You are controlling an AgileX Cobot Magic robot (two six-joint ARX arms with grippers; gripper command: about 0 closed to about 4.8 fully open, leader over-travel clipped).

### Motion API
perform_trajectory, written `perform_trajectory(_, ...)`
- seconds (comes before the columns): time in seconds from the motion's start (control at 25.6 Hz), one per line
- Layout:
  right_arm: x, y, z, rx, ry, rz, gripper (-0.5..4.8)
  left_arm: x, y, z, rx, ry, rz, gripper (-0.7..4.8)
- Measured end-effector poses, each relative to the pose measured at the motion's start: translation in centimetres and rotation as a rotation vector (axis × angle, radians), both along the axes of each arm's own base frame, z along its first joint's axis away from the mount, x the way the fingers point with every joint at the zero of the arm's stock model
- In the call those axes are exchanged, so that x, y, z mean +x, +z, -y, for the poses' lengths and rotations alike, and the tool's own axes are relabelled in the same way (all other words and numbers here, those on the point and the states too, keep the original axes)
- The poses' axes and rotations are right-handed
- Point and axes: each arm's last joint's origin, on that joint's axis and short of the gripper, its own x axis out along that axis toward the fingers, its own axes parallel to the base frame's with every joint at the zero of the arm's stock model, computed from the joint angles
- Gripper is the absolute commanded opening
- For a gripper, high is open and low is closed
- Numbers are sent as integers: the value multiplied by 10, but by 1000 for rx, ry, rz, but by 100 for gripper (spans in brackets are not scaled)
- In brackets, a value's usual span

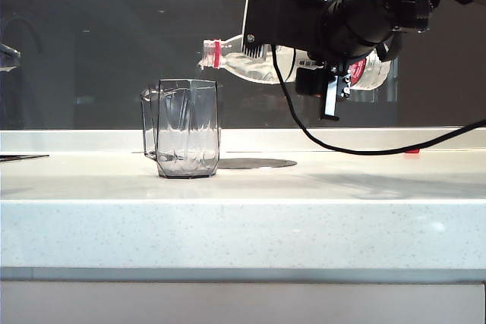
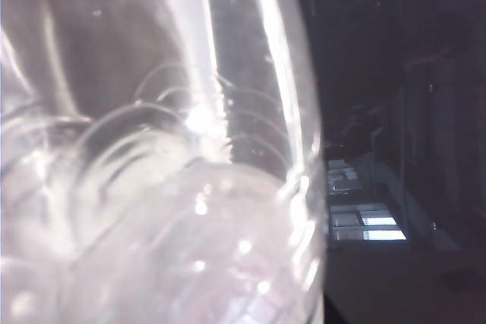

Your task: Pick up the mineral water bottle on the table and pour water into the mug until it's half full.

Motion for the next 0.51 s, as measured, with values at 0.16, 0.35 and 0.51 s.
perform_trajectory(0.16, 0, 0, 0, -17, 0, 2, 270, 0, 0, 0, 0, 0, 0, -4)
perform_trajectory(0.35, 0, 0, 0, -35, -3, 5, 269, 0, 0, 0, 0, 0, 0, -4)
perform_trajectory(0.51, 0, 0, 0, -59, -15, 11, 269, 0, 0, 0, 0, 0, 0, -4)
